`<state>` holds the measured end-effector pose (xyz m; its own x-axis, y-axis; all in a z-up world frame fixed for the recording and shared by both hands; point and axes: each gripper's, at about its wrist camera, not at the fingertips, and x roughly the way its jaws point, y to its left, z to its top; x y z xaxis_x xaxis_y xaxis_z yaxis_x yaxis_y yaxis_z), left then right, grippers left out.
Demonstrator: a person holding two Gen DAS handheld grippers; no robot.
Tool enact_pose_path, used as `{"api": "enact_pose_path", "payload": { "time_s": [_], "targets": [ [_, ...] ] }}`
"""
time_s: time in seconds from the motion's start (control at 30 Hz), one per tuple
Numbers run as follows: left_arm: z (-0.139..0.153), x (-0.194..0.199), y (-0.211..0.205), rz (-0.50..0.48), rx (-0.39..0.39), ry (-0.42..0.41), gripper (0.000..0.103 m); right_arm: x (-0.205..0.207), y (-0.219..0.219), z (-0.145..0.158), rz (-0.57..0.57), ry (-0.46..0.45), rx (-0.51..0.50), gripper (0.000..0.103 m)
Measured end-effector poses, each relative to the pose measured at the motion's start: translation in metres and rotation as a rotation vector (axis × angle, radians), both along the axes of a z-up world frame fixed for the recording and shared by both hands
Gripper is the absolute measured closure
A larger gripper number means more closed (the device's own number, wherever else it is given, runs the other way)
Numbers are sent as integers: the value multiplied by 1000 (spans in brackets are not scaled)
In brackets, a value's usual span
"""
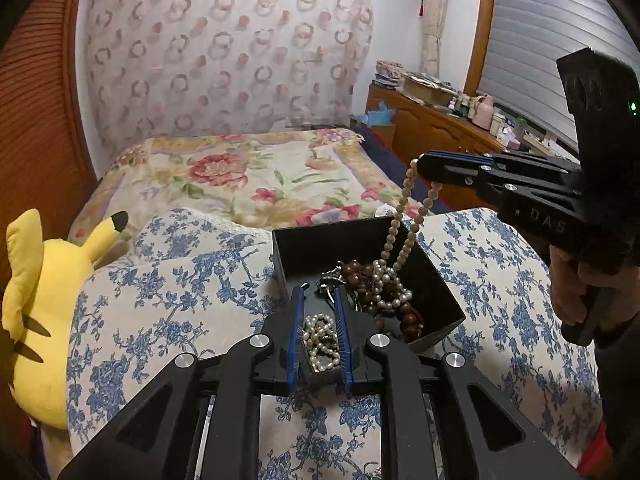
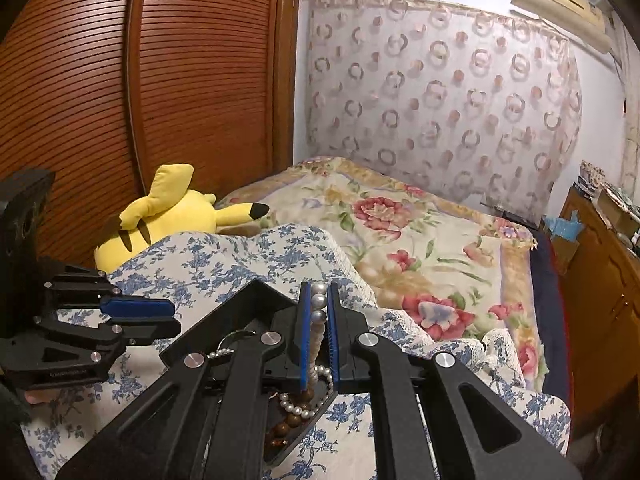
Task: Organize jewelry
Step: 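Lift the pearl strands and drop them into the black box with both grippers, then move both grippers back to the jade bangle and gold ring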
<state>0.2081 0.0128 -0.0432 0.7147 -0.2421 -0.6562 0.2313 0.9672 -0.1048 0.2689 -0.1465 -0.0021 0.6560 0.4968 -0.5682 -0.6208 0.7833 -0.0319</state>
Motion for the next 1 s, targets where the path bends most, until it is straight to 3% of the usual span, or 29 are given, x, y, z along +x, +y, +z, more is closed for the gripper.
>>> {"api": "enact_pose_path", "payload": {
  "time_s": [0.13, 0.23, 0.53, 0.83, 0.9, 1.0],
  "targets": [
    [0, 0, 0, 0, -1, 0, 88, -4, -1, 0, 2, -4, 0, 92],
    [1, -3, 1, 2, -2, -2, 87, -6, -2, 0, 0, -5, 1, 82],
    [3, -33, 6, 8, 11, -17, 78, -49, -18, -6, -3, 13, 19, 82],
    [-11, -73, 9, 6, 14, -9, 59, -105, -24, -31, 20, 60, 11, 82],
    [-15, -82, 10, 7, 15, -5, 49, -116, -21, -42, 32, 77, -6, 82],
    [-21, -92, 11, 13, 24, -1, 45, -126, -17, -57, 44, 108, -24, 82]
  ]
}}
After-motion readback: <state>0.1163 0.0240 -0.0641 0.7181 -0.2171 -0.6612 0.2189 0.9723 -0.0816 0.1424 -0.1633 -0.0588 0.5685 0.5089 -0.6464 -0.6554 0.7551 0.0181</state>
